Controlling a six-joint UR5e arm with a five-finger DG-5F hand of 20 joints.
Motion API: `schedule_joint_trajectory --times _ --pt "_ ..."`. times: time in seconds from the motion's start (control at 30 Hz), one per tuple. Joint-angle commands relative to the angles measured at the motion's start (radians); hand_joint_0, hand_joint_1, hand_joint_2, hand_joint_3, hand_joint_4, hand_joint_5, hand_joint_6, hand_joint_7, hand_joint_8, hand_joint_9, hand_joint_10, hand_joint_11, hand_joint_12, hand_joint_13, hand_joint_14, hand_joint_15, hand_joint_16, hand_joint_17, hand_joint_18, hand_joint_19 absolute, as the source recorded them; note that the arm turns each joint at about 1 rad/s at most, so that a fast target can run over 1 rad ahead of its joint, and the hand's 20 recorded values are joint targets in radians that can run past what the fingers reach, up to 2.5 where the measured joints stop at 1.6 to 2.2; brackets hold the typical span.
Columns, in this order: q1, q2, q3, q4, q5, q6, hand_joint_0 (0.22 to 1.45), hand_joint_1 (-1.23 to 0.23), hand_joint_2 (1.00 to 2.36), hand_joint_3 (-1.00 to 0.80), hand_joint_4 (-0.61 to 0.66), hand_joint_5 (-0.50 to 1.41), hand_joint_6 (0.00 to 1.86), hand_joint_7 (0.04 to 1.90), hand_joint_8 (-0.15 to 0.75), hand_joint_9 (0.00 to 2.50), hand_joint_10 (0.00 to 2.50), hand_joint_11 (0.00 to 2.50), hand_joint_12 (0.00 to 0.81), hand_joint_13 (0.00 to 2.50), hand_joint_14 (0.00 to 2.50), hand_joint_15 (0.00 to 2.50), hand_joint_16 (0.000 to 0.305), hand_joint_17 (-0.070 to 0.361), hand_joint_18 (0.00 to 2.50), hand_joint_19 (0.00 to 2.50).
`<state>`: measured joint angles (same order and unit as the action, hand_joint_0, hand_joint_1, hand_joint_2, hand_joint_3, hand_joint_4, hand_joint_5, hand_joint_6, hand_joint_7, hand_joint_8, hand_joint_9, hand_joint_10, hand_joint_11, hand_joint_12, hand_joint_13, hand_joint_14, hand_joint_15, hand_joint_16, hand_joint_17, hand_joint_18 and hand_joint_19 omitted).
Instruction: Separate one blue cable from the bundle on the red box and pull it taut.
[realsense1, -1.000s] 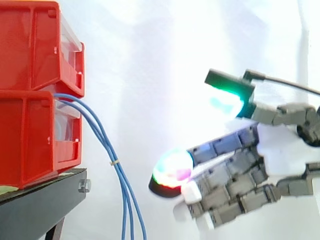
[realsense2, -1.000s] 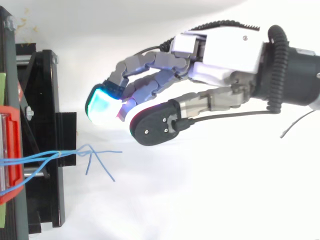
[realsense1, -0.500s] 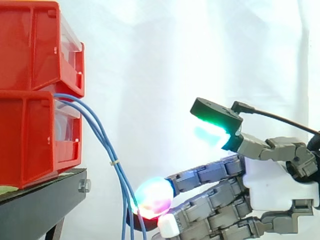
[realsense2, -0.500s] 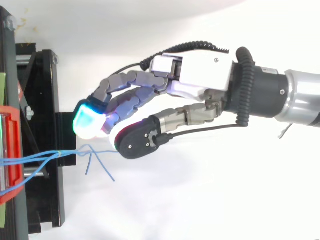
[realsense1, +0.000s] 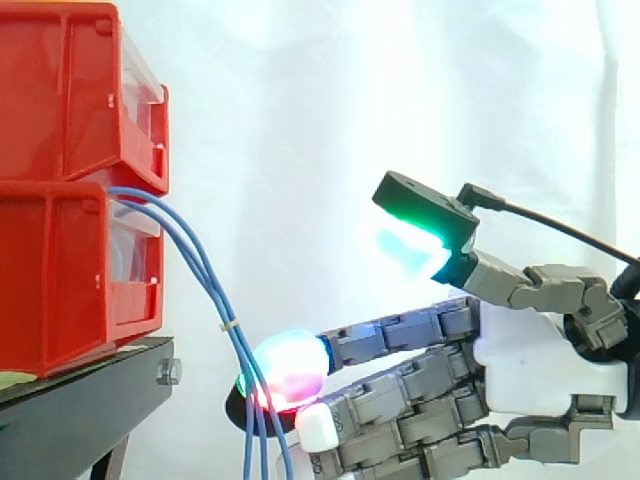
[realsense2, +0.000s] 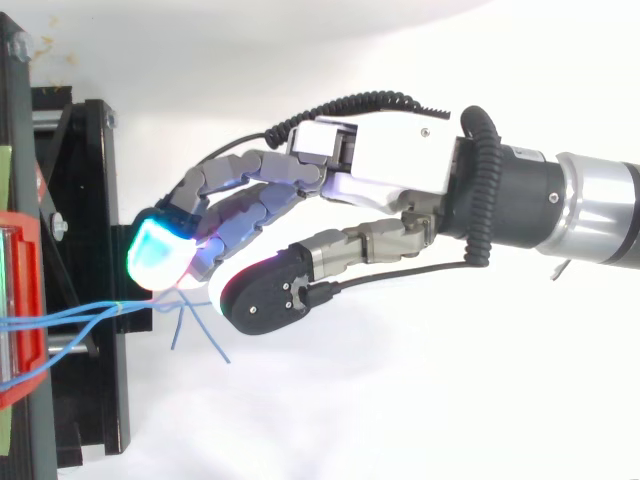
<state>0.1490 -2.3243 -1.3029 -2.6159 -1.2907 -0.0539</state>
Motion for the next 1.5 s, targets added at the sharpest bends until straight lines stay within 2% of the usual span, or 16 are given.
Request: schedule_joint_trajectory --times 0.0,0.2,0.3,0.43,0.77,0.9,1.03,1.07,1.17,1.3,1.47 --pt "0.003 -0.001 -0.001 0.008 0.001 -0.004 0.55 -0.54 1.00 -0.49 0.22 -0.15 0.50 0.84 0.235 0.85 0.01 0.20 0.306 0.55 0.01 0.14 0.045 0.101 0.41 0.29" --pt "0.003 -0.001 0.001 0.013 0.013 -0.021 0.56 -0.55 1.00 -0.49 0.22 -0.15 0.50 0.84 0.236 0.86 0.01 0.21 0.308 0.56 0.01 0.15 0.044 0.100 0.41 0.30" --pt "0.003 -0.017 0.001 0.016 0.019 -0.020 0.56 -0.55 1.00 -0.49 0.22 -0.15 0.50 0.84 0.235 0.86 0.01 0.22 0.309 0.56 0.01 0.16 0.044 0.100 0.42 0.30" --pt "0.000 -0.060 0.027 0.053 0.014 -0.011 0.56 -0.55 1.00 -0.49 0.22 -0.15 0.50 0.84 0.235 0.86 0.01 0.22 0.308 0.57 0.01 0.16 0.044 0.100 0.41 0.31" --pt "-0.006 -0.063 0.027 0.097 0.011 -0.021 0.56 -0.55 1.00 -0.48 0.23 -0.14 0.50 0.85 0.234 0.87 0.01 0.22 0.307 0.58 0.01 0.17 0.044 0.099 0.43 0.31" --pt "-0.002 -0.069 0.025 0.103 0.014 -0.050 0.56 -0.55 1.00 -0.48 0.22 -0.14 0.50 0.85 0.234 0.87 0.01 0.23 0.307 0.59 0.01 0.18 0.044 0.099 0.43 0.32" --pt "0.000 -0.083 0.030 0.117 0.011 -0.054 0.56 -0.55 1.00 -0.48 0.23 -0.14 0.50 0.86 0.231 0.87 0.01 0.23 0.307 0.59 0.01 0.18 0.044 0.099 0.44 0.32" --pt "0.001 -0.098 0.036 0.137 0.013 -0.052 0.56 -0.55 1.00 -0.48 0.23 -0.14 0.50 0.86 0.234 0.88 0.01 0.24 0.306 0.59 0.01 0.18 0.044 0.099 0.44 0.32" --pt "0.001 -0.098 0.044 0.151 0.013 -0.054 0.56 -0.55 1.00 -0.48 0.23 -0.13 0.50 0.86 0.233 0.88 0.01 0.24 0.306 0.59 0.01 0.18 0.044 0.099 0.45 0.32" --pt "0.004 -0.098 0.065 0.135 0.011 -0.054 0.57 -0.55 1.00 -0.48 0.24 -0.13 0.50 0.87 0.235 0.89 0.01 0.23 0.305 0.60 0.01 0.19 0.044 0.099 0.45 0.33" --pt "0.012 -0.098 0.065 0.135 0.018 -0.064 0.57 -0.55 1.00 -0.48 0.24 -0.13 0.50 0.87 0.235 0.89 0.01 0.24 0.305 0.60 0.01 0.20 0.044 0.098 0.45 0.34"
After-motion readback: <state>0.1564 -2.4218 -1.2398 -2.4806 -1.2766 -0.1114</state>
